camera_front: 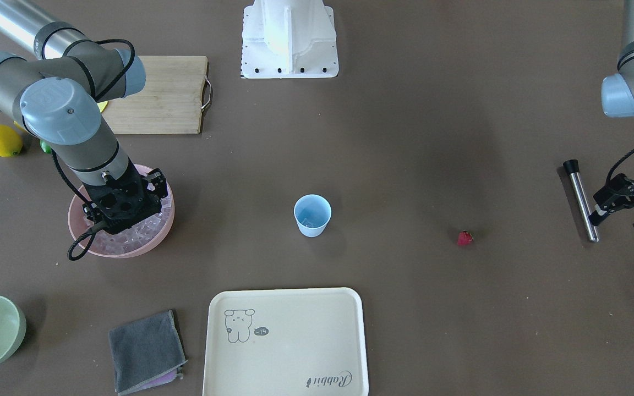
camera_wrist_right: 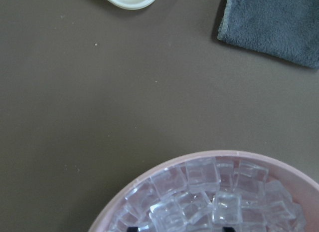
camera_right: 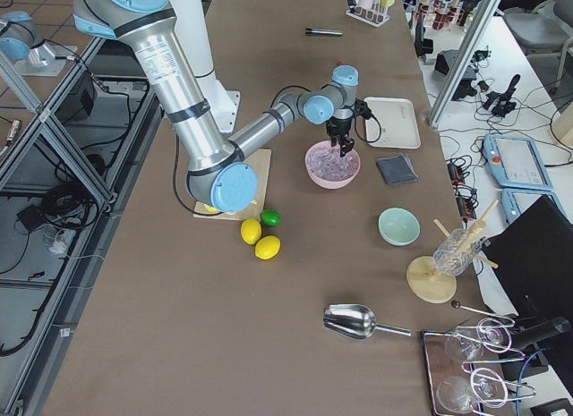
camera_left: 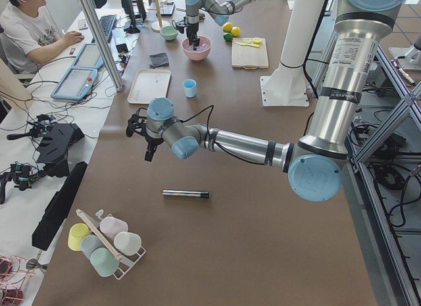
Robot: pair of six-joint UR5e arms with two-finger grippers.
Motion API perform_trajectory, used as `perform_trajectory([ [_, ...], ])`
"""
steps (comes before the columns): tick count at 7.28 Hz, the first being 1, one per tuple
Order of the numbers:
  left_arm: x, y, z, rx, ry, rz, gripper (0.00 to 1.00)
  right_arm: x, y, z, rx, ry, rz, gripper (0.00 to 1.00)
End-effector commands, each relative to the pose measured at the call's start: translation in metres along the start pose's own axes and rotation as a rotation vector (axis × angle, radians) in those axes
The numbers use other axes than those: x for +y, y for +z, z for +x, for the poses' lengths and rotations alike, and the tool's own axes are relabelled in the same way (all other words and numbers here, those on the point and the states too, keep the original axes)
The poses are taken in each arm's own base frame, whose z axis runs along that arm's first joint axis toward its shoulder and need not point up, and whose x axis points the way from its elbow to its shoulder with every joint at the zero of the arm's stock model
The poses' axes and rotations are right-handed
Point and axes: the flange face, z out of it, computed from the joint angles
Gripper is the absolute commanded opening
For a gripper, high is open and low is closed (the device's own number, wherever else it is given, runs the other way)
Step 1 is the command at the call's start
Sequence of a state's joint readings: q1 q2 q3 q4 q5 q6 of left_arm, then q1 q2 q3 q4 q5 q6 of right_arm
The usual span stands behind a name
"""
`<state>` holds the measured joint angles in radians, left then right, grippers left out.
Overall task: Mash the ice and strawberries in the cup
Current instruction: 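Lower the right gripper into the ice and grasp a cube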
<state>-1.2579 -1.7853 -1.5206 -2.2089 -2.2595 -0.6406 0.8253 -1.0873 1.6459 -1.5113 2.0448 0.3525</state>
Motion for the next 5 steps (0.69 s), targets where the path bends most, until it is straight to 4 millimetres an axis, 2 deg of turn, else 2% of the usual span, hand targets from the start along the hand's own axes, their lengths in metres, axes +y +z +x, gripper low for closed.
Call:
perform_trajectory([
  [1,0.0010,-0.0006,-0.0002,0.001,0.000,0.001,0.97,0.0183,0.0207,0.0150,-0.028,-0.045,0.055,0.64],
  [5,0.0010,-0.0012,-0.0007,0.000,0.007,0.015,0.97,0.0147,0.0258,0.0062,-0.032,-0.024,0.054,0.64],
])
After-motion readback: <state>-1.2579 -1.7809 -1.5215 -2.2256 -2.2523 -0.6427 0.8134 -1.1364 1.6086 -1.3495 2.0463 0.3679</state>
